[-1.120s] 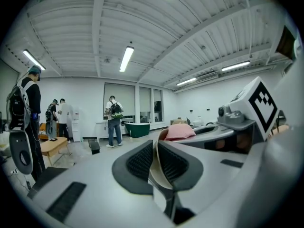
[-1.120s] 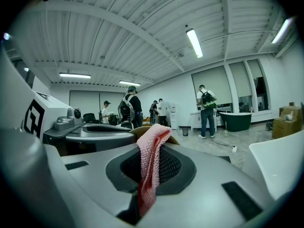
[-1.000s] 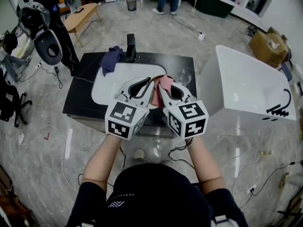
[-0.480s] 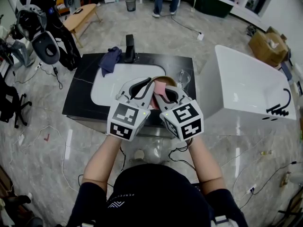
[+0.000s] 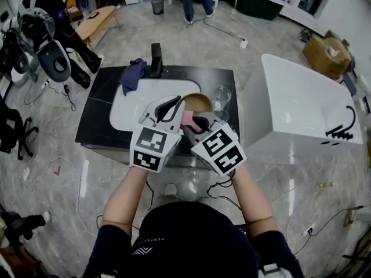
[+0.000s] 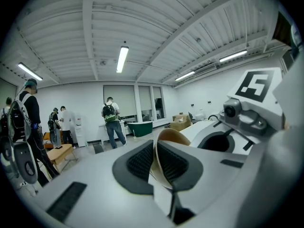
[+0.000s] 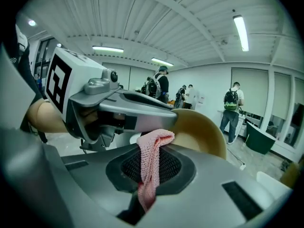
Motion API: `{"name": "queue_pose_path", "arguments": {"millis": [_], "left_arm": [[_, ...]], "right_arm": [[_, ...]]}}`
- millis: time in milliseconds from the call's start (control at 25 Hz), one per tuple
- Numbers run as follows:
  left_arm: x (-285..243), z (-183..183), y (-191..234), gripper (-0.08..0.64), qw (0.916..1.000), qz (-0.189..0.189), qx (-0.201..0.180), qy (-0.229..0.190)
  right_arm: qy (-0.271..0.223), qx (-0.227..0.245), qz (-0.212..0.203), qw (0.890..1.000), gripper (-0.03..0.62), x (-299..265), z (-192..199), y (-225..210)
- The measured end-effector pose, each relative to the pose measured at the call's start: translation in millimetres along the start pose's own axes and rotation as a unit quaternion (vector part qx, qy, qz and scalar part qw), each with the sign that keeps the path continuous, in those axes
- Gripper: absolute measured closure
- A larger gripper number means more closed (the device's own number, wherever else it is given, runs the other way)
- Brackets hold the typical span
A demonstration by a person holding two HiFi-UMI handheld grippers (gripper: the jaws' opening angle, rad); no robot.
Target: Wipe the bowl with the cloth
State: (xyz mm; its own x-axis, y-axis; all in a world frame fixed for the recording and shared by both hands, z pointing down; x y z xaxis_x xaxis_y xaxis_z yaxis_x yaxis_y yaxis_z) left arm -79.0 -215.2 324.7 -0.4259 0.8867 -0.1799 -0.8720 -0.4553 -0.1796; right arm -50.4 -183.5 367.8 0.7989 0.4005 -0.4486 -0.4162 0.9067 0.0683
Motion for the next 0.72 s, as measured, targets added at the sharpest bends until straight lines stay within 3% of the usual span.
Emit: {"name": "queue_pose_path", "arguments": {"millis": [440,720], "left_arm": [[-1,9,-2,0.532,0.9999,0.0,0.005,0.011],[-1,11,-7,0.532,0.9998,0.009,-0.008,0.016]], "right_arm": [[0.113,0.071,0.059,0.989,0.549,6,31,-8],[0.121,0.065,0.08,0.987,0.549,9,36,-17]]}}
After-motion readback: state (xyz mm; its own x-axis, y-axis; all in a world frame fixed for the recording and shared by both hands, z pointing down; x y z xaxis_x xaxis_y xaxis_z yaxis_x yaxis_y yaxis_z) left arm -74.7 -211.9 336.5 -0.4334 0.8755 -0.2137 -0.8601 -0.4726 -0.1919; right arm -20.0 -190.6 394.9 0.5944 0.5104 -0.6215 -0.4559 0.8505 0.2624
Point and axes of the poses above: the fingertips, and each gripper's own axes: x backward along the fingers, y to its left, z out of its underside, the point moved 3 cm from there along x, backward along the fingers, and after that the axes turned 7 degrees about -z, right-handed, at the moved point
